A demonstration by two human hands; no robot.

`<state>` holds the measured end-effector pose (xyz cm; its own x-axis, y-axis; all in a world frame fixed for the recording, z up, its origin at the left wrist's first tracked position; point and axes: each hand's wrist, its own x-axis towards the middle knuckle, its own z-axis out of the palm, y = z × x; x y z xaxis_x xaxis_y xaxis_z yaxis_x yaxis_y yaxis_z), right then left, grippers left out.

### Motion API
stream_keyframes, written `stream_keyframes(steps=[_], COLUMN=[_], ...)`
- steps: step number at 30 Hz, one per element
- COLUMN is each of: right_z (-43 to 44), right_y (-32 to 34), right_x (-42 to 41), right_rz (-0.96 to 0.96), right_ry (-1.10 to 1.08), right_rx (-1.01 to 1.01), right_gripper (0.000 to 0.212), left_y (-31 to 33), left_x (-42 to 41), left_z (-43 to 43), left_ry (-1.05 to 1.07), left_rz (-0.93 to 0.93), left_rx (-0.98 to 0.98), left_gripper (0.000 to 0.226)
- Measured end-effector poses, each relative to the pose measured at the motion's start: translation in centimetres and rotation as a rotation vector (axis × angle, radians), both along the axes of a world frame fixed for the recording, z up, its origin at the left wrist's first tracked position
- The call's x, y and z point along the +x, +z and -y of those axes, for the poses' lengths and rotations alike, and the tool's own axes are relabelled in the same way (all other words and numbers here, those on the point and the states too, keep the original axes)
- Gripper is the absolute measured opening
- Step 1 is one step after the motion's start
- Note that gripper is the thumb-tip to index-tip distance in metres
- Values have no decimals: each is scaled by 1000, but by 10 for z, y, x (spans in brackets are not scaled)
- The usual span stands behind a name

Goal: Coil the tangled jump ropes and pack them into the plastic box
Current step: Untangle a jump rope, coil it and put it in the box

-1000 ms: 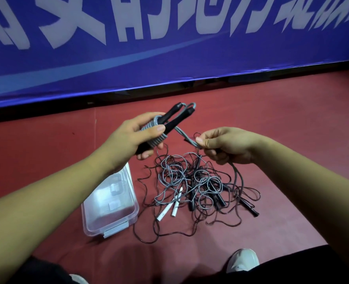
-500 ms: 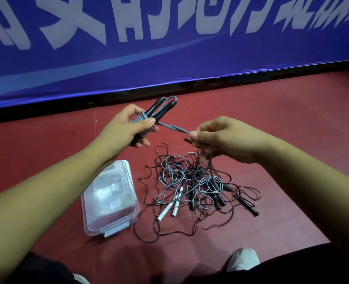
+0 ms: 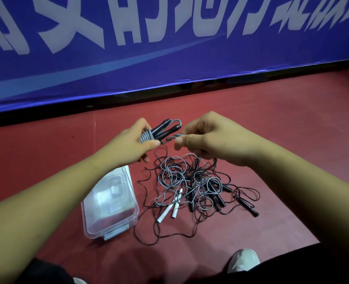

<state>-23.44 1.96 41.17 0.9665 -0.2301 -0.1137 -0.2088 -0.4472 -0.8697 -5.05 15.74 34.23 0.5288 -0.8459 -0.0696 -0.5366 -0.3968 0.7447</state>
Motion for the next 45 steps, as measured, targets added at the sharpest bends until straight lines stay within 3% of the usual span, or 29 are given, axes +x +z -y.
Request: stream_keyframes(steps=[5,11,16,19,30,34,39,41,44,45], right_z=[-4,1,9,20,46,52,51,51,49,49], right_y=[3,3,-1,-8,-32,-42,-53,-57,-56,-56], right_x=[2,4,6,7,4,3,3,4,4,4], right_rz=[11,47,41,35,1,-34,-147,-157,-123,-103], right_ry=[10,-18,-95,-149,-145,-107,-26,-25,-51,-53], right_rx=[-65,-29,-110,-125,-50,33,-39,-73,72,143], right_gripper=[25,28,27,29,18,15,23,19,28,32], left_y=[2,2,-1,2,4,7,5,4,5,5], left_x=[-10,-27,-27,-27,-25,-31,-28,-26,-24,-24], left_z=[-1,0,1,-4,-14,-14,-14,-15,-13,-11], left_ry=[-168,-254,-346,-445,-599,-544,-430,-399,-347,-328], left_rz=[350,451,530,481,279,95,-58,-157,-326,-395], left_rx=[170,252,264,231,22,-97,-142,-165,-240,-276], left_gripper=[27,54,43,29,20,19,46,41,25,30])
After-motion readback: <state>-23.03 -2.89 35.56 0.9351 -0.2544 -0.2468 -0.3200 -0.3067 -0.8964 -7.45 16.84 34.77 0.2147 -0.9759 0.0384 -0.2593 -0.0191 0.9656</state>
